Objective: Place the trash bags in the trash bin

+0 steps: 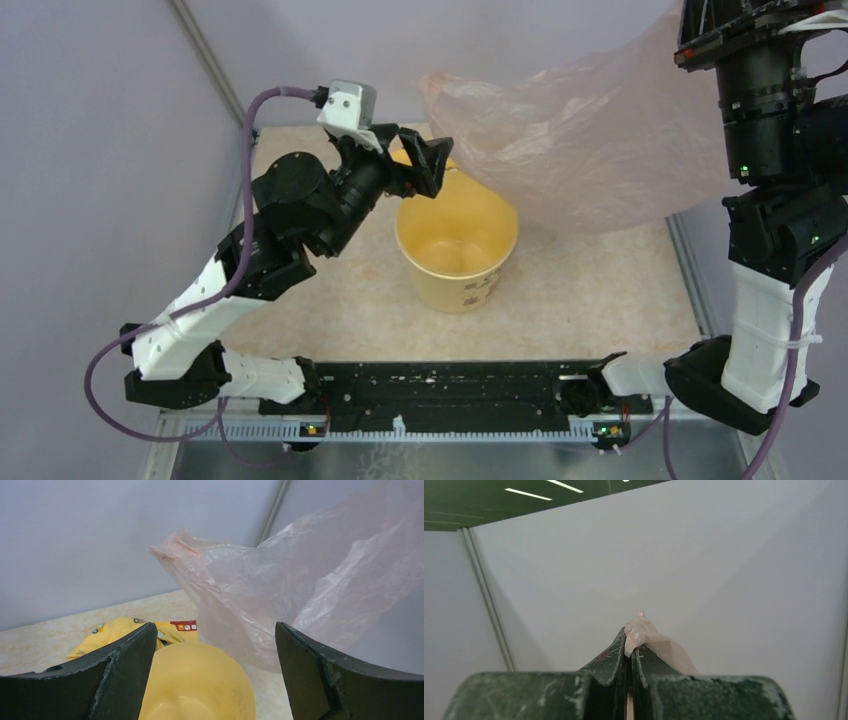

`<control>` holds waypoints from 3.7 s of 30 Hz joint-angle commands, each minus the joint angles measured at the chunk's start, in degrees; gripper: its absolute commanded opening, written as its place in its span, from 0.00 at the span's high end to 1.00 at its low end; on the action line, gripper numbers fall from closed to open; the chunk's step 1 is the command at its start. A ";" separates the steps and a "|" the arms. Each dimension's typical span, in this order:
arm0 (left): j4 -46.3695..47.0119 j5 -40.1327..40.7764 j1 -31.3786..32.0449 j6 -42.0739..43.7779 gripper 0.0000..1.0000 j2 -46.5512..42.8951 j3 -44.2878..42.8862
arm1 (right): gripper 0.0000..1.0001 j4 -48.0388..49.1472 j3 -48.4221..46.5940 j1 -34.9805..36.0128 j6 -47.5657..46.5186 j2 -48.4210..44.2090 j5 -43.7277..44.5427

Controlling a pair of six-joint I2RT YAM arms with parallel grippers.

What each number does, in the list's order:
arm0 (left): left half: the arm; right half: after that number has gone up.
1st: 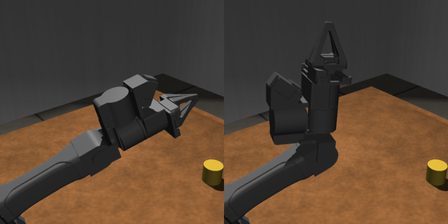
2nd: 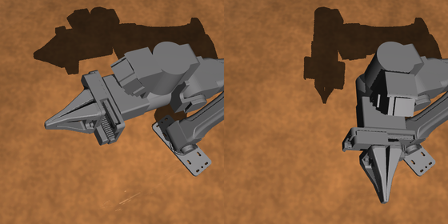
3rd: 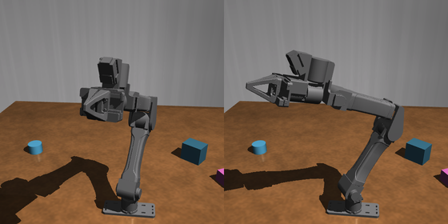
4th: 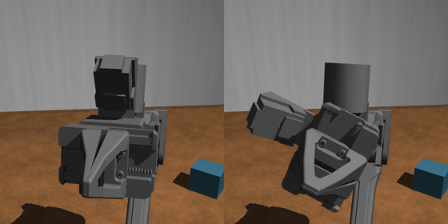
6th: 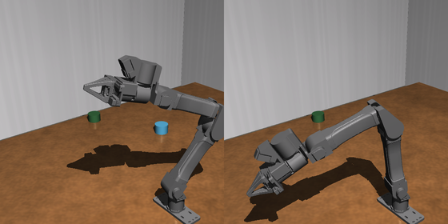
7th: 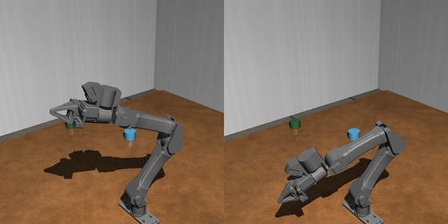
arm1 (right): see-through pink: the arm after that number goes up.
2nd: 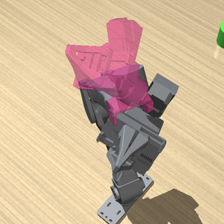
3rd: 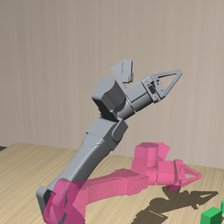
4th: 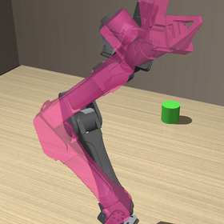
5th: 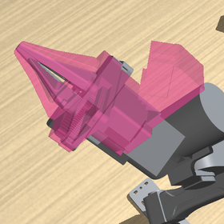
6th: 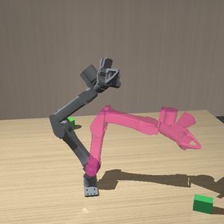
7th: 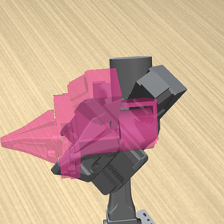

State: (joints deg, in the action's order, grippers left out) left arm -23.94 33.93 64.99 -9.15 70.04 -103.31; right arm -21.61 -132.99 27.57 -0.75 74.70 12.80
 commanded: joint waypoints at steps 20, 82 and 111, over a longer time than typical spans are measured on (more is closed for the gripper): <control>-5.79 6.84 -4.02 1.48 0.44 7.13 -8.54 | 1.00 9.52 -6.89 -0.20 9.79 6.99 -12.57; -13.74 -10.19 -19.22 -2.28 1.00 -1.18 -16.00 | 1.00 20.76 -10.34 37.29 -6.21 16.33 -0.87; -9.66 6.55 -21.62 3.78 1.00 1.77 -5.47 | 1.00 18.34 4.98 37.32 0.24 13.81 0.81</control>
State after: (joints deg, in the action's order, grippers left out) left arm -38.57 36.86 45.28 -8.01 71.79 -110.83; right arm -4.38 -128.55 64.38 -2.07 89.27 14.39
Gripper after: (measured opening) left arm 0.006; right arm 0.004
